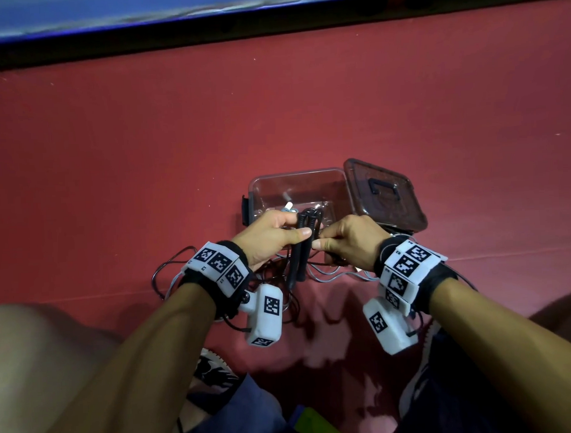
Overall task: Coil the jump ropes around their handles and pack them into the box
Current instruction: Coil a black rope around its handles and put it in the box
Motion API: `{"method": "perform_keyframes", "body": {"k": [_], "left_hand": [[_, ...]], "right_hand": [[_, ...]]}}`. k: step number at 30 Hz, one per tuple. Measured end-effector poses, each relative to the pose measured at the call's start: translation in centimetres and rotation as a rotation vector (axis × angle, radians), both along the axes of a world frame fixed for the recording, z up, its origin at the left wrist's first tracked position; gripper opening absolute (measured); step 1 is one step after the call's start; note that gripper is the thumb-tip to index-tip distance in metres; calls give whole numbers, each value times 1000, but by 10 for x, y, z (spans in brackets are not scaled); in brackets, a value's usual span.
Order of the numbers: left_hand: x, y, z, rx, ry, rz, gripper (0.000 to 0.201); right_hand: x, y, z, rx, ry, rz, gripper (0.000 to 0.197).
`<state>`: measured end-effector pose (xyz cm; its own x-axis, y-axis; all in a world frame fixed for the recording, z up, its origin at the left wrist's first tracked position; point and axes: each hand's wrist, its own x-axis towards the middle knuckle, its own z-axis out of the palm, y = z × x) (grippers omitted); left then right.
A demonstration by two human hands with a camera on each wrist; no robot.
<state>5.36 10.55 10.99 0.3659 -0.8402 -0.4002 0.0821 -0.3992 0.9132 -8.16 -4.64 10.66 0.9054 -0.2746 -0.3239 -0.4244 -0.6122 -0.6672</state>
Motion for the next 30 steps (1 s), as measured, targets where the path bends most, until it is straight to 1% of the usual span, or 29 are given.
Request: {"method": "perform_keyframes", "body": {"k": [4, 8, 11, 13, 16, 17, 20, 25, 30], "left_hand": [[0, 0, 0, -13, 27, 46, 23], [0, 1, 3, -56, 123, 85, 26], [0, 2, 7, -88, 181, 107, 22], [-1, 2, 8, -93, 179, 110, 21], [-2, 1, 7, -77, 168, 103, 23], [-2, 0, 6, -70, 161, 103, 24], [-2, -2, 5, -66, 154, 85, 25], [-6, -6, 4, -99, 72, 8, 22], [-5, -5, 2, -104, 45, 17, 25]], "right_hand": [[0, 2, 1, 29, -23, -16, 40], [1, 3, -1, 51, -45, -32, 43], [1, 2, -4, 47, -43, -37, 49], [3, 2, -6, 72, -38, -28, 44], [6, 4, -10, 58, 0, 28, 28], [7, 4, -11, 48, -1, 36, 29], [7, 4, -16, 40, -22, 6, 41], [7, 7, -12, 64, 3, 0, 44], [8, 10, -10, 90, 55, -53, 45]]}}
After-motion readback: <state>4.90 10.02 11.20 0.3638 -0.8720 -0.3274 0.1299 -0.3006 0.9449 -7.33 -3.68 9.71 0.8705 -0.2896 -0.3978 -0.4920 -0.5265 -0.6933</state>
